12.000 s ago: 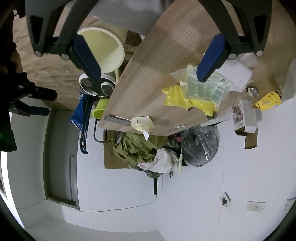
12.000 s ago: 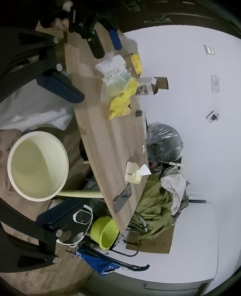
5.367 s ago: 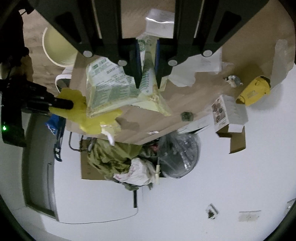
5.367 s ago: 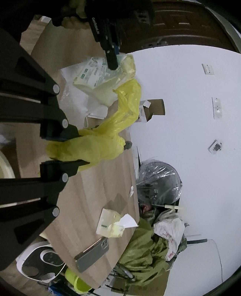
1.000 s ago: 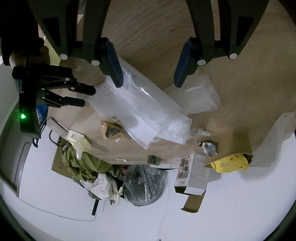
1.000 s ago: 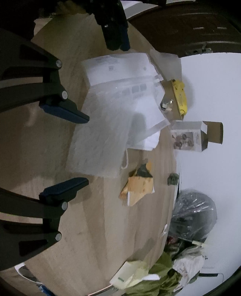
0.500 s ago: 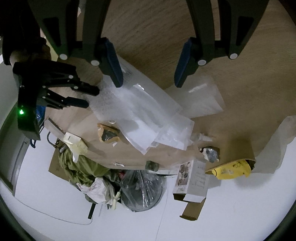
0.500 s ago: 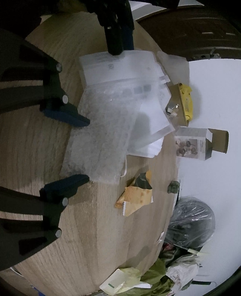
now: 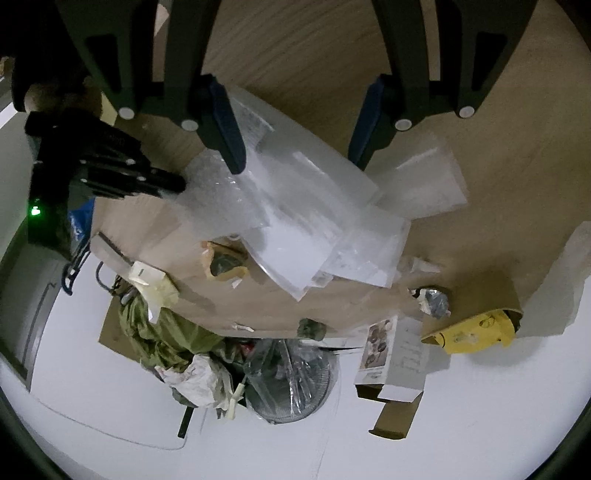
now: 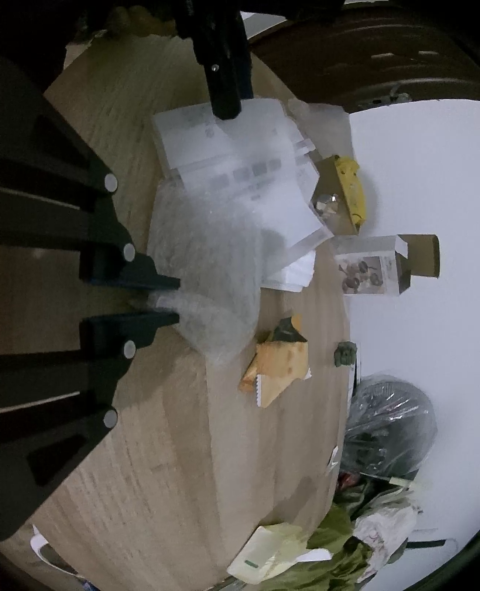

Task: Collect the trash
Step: 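Grasp the bubble wrap with the right tool while the left tool grasps a clear plastic sheet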

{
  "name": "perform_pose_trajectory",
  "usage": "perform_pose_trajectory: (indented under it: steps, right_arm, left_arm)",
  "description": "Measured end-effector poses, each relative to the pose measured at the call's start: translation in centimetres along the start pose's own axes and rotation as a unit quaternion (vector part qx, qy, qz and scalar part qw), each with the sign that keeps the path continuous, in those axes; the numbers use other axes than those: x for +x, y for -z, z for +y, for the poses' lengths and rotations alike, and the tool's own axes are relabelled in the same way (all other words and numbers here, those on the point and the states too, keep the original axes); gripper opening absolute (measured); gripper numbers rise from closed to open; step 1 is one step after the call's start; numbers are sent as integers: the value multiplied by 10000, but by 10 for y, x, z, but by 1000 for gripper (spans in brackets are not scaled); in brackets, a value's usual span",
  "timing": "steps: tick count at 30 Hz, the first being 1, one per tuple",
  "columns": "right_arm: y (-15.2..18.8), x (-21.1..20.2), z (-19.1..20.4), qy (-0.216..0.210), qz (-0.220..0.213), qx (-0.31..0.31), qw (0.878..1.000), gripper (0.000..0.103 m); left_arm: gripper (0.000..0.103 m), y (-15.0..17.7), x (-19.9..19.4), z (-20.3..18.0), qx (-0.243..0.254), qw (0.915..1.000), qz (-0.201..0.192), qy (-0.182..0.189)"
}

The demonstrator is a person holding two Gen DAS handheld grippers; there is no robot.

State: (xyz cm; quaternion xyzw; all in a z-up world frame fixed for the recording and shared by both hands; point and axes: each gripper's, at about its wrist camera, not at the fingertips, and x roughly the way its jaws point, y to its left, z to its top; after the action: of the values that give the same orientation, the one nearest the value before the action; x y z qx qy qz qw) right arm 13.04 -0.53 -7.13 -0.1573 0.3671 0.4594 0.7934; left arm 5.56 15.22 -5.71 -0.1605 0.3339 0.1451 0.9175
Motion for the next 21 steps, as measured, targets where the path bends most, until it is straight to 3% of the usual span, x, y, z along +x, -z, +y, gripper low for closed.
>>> perform_pose_trajectory:
  steps: [4, 5, 7, 11, 17, 21]
  right_arm:
    - [2, -14, -7, 32, -182, 87, 9998, 9]
    - [2, -17, -8, 50, -209, 90, 9997, 9]
    - [4, -22, -10, 103, -261, 99, 9996, 9]
    - [9, -31, -14, 174, -330, 160, 9992, 9]
    - [13, -45, -18, 251, -450, 259, 9983, 9]
    - [17, -59, -23, 356, -573, 318, 9972, 9]
  left_arm:
    - [56, -1, -3, -10, 174, 9997, -124, -117]
    - [44, -1, -4, -12, 223, 9996, -146, -133]
    - [31, -2, -3, -15, 302, 9994, -120, -142]
    - [18, -2, -6, -22, 421, 9990, -147, -72]
    - [6, -3, -21, -39, 691, 9970, -344, 75]
    - [4, -6, -32, -49, 844, 9950, -532, 105]
